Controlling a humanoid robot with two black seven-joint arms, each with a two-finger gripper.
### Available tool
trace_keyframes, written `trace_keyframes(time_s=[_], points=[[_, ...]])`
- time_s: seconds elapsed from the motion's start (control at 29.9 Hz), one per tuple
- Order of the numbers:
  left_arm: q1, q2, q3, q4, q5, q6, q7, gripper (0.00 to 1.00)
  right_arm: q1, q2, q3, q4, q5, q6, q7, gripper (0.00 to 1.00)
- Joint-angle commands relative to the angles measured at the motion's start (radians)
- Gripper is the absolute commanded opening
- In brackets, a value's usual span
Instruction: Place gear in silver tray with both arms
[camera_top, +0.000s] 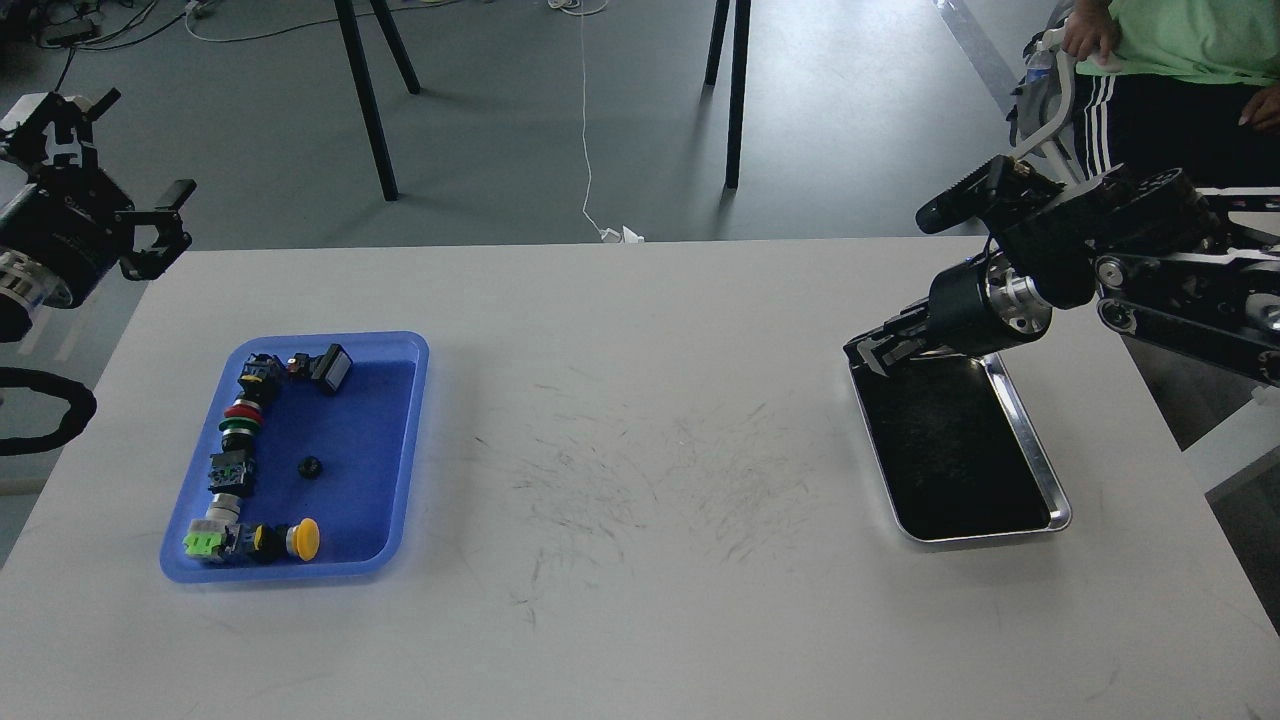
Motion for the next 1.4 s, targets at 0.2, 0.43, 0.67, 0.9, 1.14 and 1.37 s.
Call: trace_keyframes(time_s=[0.2,0.43,0.67,0.9,1.14,1.37], points=[[0.018,0.0,0.0,-0.002,0.0,-0.001,0.0,0.99,-0.161,-0.176,0.182,-0.024,0.041,0.0,-0.011,0.01],[0.026,0.006,-0.001,-0.003,0.0,-0.001,-0.001,0.99,-0.353,-0.185,0.302,-0.112,0.147,-0.067,-0.012,0.01],[0.026,0.008,0.0,-0.005,0.0,0.0,0.0,0.99,-0.456,-0.168,0.325,-0.154,0.273,-0.144,-0.015,0.01],[0.028,0.012,0.0,-0.008,0.001,0.002,0.0,0.99,-0.545,-0.152,0.337,-0.169,0.402,-0.197,-0.015,0.02],[0.029,0.029,0.0,-0.012,0.0,0.0,0.0,0.99,-0.58,-0.142,0.362,-0.177,0.509,-0.214,-0.017,0.02],[0.029,0.037,0.0,-0.014,0.0,0.0,-0.001,0.99,-0.611,-0.101,0.357,-0.257,0.566,-0.219,-0.015,0.03]])
